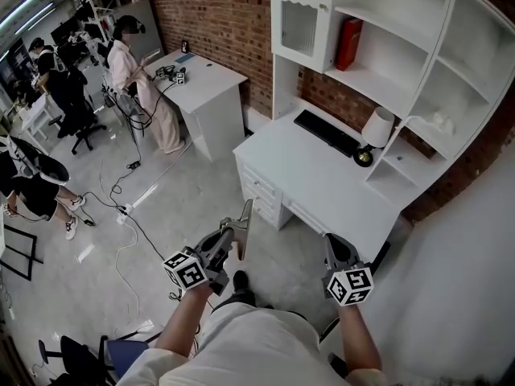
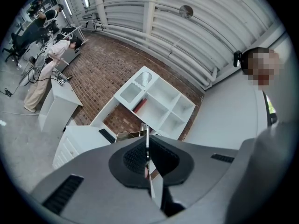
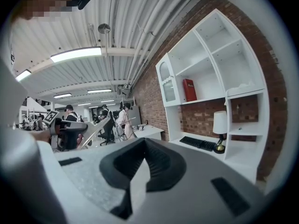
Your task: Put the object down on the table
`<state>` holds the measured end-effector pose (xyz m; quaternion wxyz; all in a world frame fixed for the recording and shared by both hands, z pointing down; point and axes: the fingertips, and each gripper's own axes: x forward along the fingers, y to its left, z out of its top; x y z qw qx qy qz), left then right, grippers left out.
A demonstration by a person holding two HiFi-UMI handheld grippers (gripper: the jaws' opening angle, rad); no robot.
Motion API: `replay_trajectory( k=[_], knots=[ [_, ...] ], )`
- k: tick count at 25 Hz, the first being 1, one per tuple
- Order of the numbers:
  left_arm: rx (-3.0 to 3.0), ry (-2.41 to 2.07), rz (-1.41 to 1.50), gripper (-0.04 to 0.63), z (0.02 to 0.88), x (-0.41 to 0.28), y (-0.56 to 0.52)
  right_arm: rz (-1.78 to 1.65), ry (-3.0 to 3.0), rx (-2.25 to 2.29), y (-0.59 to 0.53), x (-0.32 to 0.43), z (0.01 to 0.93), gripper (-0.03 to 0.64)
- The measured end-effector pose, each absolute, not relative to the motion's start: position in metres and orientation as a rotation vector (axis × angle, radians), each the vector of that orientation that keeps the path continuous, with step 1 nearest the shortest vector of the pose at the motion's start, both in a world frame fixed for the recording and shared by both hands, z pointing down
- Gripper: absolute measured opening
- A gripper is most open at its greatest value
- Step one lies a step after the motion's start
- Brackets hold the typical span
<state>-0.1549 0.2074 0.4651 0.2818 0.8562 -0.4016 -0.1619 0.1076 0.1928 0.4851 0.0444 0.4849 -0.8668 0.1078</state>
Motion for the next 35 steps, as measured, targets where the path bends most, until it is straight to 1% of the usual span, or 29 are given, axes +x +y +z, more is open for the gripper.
replay_trajectory(
  k=[7,16,27,35],
  knots=[
    [2.281,-1.058,-0.428,-0.006,0.47,-0.16,0.171,0.312,-2.623,1.494,0.162,0.104,0.488,0.003],
    [2.291,-0.975,-0.413,-0.006,0.479,-0.177,0.094,0.308,-2.557,1.544,0.103,0.084,0.491,0.002],
    [2.35,-0.851,-0.328,-0.006,0.477,-0.212,-0.02,0.313,-2.476,1.646,0.012,0.036,0.487,0.003],
    [2.368,-0.778,-0.296,-0.006,0.486,-0.238,-0.075,0.311,-2.426,1.671,-0.03,-0.002,0.495,0.002]
  ],
)
